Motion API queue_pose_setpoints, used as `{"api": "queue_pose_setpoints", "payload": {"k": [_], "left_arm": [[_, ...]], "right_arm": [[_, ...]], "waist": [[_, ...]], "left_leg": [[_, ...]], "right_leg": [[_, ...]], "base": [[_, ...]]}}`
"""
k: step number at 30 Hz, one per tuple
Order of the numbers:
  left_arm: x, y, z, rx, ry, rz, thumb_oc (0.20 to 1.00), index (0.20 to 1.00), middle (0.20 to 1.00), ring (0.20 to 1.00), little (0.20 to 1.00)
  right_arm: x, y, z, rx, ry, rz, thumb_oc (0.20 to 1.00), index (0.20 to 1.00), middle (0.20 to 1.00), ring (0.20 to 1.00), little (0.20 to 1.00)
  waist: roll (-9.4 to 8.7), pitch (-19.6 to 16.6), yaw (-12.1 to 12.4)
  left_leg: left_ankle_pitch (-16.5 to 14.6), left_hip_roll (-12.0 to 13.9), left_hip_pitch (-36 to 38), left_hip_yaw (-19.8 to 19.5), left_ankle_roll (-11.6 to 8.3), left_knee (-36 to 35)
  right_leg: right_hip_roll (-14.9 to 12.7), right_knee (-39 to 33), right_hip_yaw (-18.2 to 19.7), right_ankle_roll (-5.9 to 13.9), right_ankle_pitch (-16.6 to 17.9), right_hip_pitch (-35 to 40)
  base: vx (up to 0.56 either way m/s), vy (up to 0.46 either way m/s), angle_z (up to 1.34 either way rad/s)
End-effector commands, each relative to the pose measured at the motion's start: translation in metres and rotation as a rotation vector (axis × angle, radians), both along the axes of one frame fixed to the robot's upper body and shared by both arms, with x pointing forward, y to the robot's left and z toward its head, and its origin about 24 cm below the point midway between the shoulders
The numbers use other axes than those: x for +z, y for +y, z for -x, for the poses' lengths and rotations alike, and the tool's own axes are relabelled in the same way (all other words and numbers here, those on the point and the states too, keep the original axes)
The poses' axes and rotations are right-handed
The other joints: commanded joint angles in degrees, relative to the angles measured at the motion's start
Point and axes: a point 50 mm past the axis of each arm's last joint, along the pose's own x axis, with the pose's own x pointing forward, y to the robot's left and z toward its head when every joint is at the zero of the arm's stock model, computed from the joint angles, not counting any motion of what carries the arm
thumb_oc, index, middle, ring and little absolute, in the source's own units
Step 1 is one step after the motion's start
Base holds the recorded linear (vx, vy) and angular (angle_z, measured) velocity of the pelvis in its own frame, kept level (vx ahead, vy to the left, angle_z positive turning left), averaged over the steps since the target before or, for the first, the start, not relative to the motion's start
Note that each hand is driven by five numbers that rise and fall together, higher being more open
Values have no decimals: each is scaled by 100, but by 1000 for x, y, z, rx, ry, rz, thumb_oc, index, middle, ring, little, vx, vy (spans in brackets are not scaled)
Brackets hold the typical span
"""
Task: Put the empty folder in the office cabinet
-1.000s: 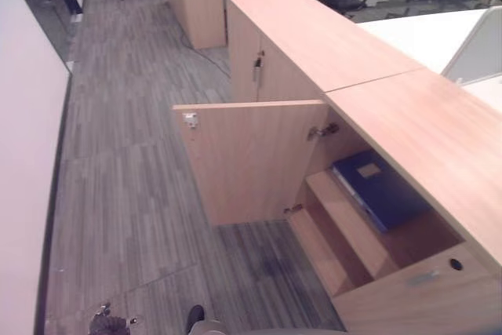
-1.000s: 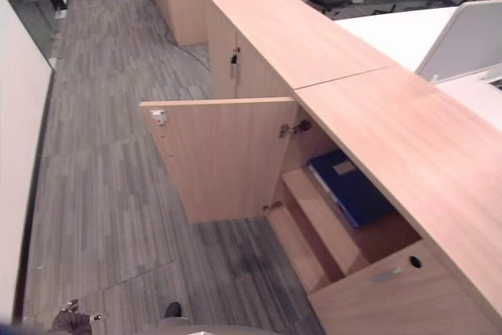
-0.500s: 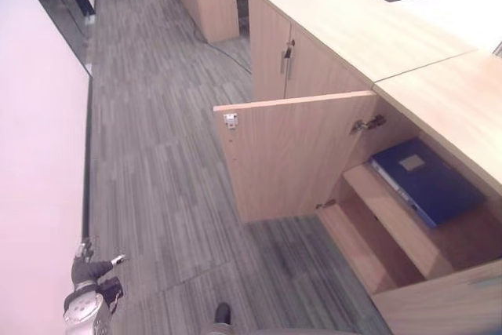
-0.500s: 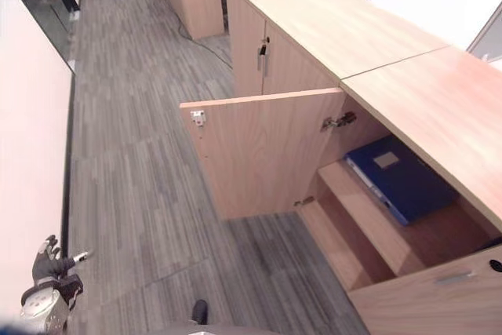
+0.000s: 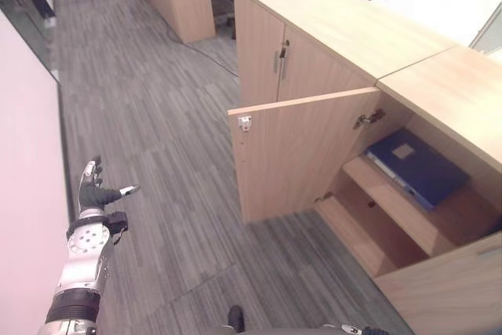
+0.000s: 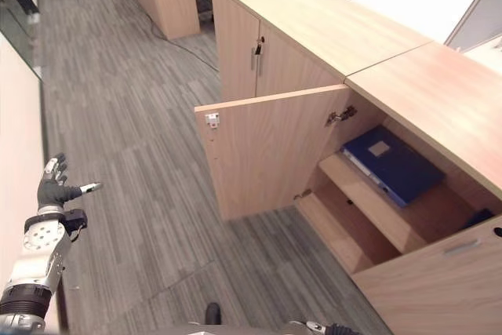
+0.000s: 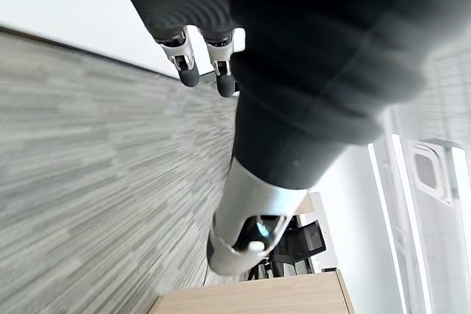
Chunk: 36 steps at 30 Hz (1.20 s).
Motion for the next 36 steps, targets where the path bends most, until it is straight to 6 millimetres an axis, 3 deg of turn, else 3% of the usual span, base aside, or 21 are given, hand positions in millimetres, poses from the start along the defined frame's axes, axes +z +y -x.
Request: {"api": "queue_pose_setpoints", "payload": {"k": [1,2,3,5,6,7,8,9,11,12,14,17,29,36], "left_arm": [[24,6,-10,4,-118,-4,1000,1000,1000,1000,1000],[24,6,-11,4,-118,-4,1000,1000,1000,1000,1000],[27,7,-13,-6,-103,-39,1000,1000,1000,1000,1000],[31,11,-15,0,-97,-59,1000,1000,1000,1000,1000],[31,11,-15,0,-97,-59,1000,1000,1000,1000,1000],[31,13,-16,9,-91,-64,1000,1000,1000,1000,1000],[32,21,-15,33,-75,-73,1000,1000,1000,1000,1000],[35,24,-15,44,-71,-89,1000,1000,1000,1000,1000],[37,32,-15,65,-52,-116,1000,1000,1000,1000,1000],[38,32,-19,59,-41,-131,1000,1000,1000,1000,1000],[36,27,-27,38,-27,-124,1000,1000,1000,1000,1000],[42,23,-40,-10,-17,-127,1000,1000,1000,1000,1000],[59,18,-77,-58,11,-104,1000,1000,1000,1000,1000],[66,-3,-98,-132,1,-48,1000,1000,1000,1000,1000]], "right_arm": [[2,-9,3,-4,25,34,1000,1000,1000,1000,1000],[2,-9,3,-4,25,34,1000,1000,1000,1000,1000],[3,-11,2,-8,17,36,1000,1000,1000,1000,1000],[5,-16,-1,-28,2,51,1000,1000,1000,1000,1000],[5,-16,-1,-28,2,52,1000,1000,1000,1000,1000],[6,-20,-2,-25,-1,65,1000,1000,1000,1000,1000],[7,-24,-3,-23,5,78,1000,1000,1000,1000,1000],[8,-25,-5,-19,0,84,1000,1000,1000,1000,1000],[8,-23,-6,-10,-9,69,1000,1000,1000,1000,1000],[7,-23,-2,2,-2,60,1000,1000,1000,1000,1000],[8,-27,3,-6,8,71,1000,1000,1000,1000,1000],[9,-32,9,6,40,79,1000,1000,1000,1000,1000],[10,-27,-7,49,-8,60,1000,1000,1000,1000,1000],[11,-28,-10,41,-10,57,1000,1000,1000,1000,1000]], "waist": [[8,-71,14],[9,-67,16],[-70,25,-6],[-145,234,41],[-142,231,40],[-155,309,86],[-171,284,70],[-182,231,75],[-180,104,128],[-44,-43,68],[76,-197,-79],[243,-344,-163],[228,-367,-374],[147,-330,-503]], "left_leg": [[-695,-60,222,-111,-235,479],[-710,-56,214,-110,-236,503],[-810,28,14,-37,-306,1077],[-639,266,-756,16,-502,2534],[-643,268,-764,14,-502,2541],[-451,393,-1037,-50,-571,3025],[-377,714,-1075,-104,-570,2930],[-392,845,-953,-168,-525,2582],[-404,772,-573,-517,-501,1627],[-340,705,-249,-951,-562,758],[-251,692,-66,-958,-626,484],[-283,488,335,-966,-545,49],[-551,111,454,-641,-250,20],[-632,-6,493,-400,-96,20]], "right_leg": [[511,-635,343,27,-97,633],[514,-640,344,26,-94,638],[536,-659,399,-48,-125,691],[568,-717,407,-189,-136,782],[571,-717,405,-190,-135,779],[602,-729,419,-247,-163,809],[576,-763,481,-197,-190,854],[524,-767,536,-134,-179,840],[482,-809,688,-65,-159,868],[505,-821,796,-37,-172,914],[450,-874,721,21,-144,964],[234,-939,728,170,-15,1056],[-202,-839,1069,532,344,780],[-338,-757,1284,687,551,543]], "base": [[99,-90,-15],[77,-104,-27],[-33,-99,-29],[-68,-109,-4],[-71,-65,-3],[-20,4,-18],[13,48,-37],[82,113,-45],[154,144,-55],[206,184,-47],[143,189,-21],[104,219,-7],[4,129,-15],[-21,66,-21]]}}
